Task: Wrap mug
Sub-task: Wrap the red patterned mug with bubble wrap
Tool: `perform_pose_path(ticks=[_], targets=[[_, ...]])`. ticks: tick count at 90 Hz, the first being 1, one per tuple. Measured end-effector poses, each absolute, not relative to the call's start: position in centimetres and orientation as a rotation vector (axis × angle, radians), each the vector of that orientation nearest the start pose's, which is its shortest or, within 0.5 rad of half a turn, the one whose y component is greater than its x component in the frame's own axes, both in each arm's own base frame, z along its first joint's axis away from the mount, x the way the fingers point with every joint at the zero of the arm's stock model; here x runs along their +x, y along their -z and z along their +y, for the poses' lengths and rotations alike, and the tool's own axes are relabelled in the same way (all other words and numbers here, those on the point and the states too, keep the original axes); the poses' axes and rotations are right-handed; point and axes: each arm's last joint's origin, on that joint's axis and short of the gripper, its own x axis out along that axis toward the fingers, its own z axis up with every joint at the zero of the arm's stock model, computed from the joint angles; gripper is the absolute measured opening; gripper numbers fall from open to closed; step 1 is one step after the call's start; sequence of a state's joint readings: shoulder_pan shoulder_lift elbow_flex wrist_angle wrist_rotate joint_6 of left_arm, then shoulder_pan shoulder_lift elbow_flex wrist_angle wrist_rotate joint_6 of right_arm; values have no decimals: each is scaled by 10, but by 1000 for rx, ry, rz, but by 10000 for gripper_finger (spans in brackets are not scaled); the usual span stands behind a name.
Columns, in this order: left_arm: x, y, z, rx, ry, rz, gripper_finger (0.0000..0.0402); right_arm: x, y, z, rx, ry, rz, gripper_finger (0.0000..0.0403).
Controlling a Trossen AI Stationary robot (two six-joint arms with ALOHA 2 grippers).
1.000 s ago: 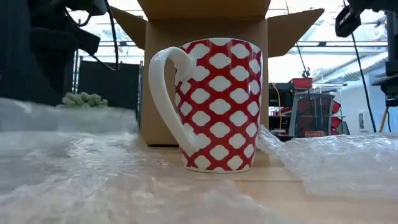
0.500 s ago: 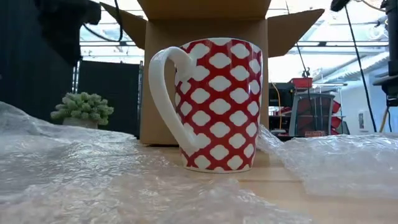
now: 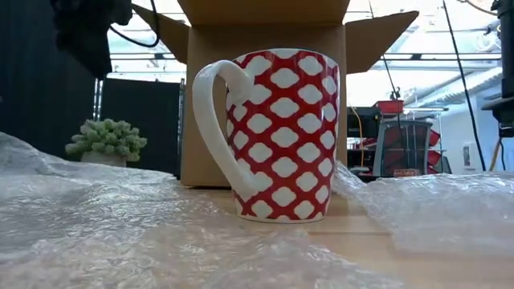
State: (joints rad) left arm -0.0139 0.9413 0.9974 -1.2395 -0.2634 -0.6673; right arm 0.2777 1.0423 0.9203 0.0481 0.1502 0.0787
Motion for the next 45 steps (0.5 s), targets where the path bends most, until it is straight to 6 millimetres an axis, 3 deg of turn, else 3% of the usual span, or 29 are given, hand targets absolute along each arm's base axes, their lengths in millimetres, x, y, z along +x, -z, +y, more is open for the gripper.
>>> perform_pose_path(ticks=[29,45], targets=[[142,-302,4,-391,-571,1054,206,281,-352,136,-52,-152,487,104],[142,-302,-4,-376,-518,1061,206,315,-330,170,-79,-153,660,147]])
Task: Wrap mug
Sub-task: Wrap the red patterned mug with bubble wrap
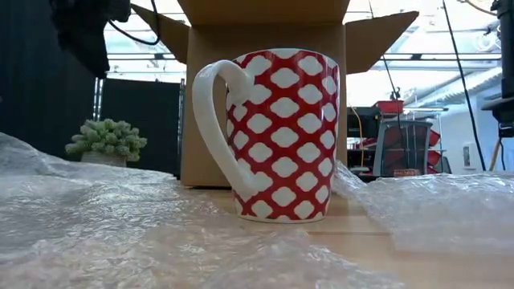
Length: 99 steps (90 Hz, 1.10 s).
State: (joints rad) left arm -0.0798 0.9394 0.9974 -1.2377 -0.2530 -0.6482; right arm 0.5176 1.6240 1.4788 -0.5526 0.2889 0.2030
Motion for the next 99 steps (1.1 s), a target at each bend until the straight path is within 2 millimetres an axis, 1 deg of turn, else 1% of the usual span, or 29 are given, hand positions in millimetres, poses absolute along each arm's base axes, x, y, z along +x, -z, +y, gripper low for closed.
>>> perform_pose_path(ticks=[9,18,28,37,45,58,73,86,93,99], targets=[[142,-302,-13,-382,-438,1077,206,333,-311,184,-76,-139,744,175],[143,-303,-25,-383,-355,1070,206,348,-297,198,-54,-121,799,195],[143,-305,-39,-369,-267,1048,206,359,-282,212,-60,-107,869,205],[144,-307,-54,-347,-168,1010,206,364,-271,220,-39,-70,938,205],[145,-310,-66,-338,-103,962,205,368,-259,221,-24,-24,1001,200],[146,-314,-85,-322,-4,872,205,379,-242,222,-6,14,1030,191],[144,-308,-100,-283,42,834,205,387,-219,213,2,89,1108,177],[145,-300,-107,-238,25,841,205,393,-210,208,13,109,1128,159],[147,-296,-111,-223,21,852,205,394,-207,208,-1,77,1145,151],[150,-291,-115,-209,21,863,205,393,-207,209,-45,48,1148,135]])
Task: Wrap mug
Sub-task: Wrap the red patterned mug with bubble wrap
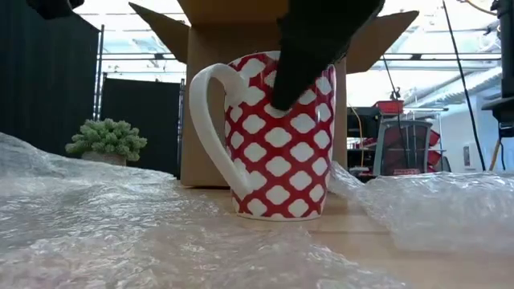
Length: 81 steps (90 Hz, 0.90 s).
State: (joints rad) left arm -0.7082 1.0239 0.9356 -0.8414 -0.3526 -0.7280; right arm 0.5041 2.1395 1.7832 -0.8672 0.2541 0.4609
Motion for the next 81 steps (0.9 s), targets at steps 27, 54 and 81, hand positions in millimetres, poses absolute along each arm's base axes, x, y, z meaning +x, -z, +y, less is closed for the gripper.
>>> perform_pose_path(ticks=[27,54,81], targets=[[157,-273,-132,-171,-6,940,205,394,-220,216,-81,1,1116,12],[169,-238,-170,-94,20,1036,205,398,-270,228,-44,-46,997,6],[211,-175,-224,-52,199,1014,205,382,-280,228,-63,7,1113,5]])
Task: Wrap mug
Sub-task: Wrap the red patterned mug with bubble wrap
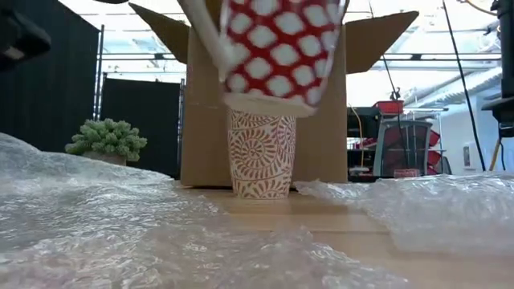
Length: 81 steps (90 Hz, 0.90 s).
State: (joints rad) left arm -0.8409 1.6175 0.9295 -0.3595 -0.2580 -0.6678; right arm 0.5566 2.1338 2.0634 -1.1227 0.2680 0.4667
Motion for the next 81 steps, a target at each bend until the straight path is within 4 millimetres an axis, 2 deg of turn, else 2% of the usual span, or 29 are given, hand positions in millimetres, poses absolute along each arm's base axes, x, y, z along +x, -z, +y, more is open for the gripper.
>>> perform_pose_path(ticks=[9,26,42,57,67,81], targets=[[227,-155,-229,-57,200,988,205,376,-283,231,-66,22,1138,5],[255,-124,-220,-46,153,979,205,368,-290,239,-65,14,1145,5],[284,-110,-214,-108,166,859,205,363,-296,244,-80,18,1127,5],[307,-109,-198,-159,154,766,205,357,-299,247,-81,15,1131,4],[320,-117,-189,-176,136,734,205,354,-304,245,-73,19,1134,4],[312,-139,-187,-161,175,783,205,355,-307,245,-69,24,1098,4]])
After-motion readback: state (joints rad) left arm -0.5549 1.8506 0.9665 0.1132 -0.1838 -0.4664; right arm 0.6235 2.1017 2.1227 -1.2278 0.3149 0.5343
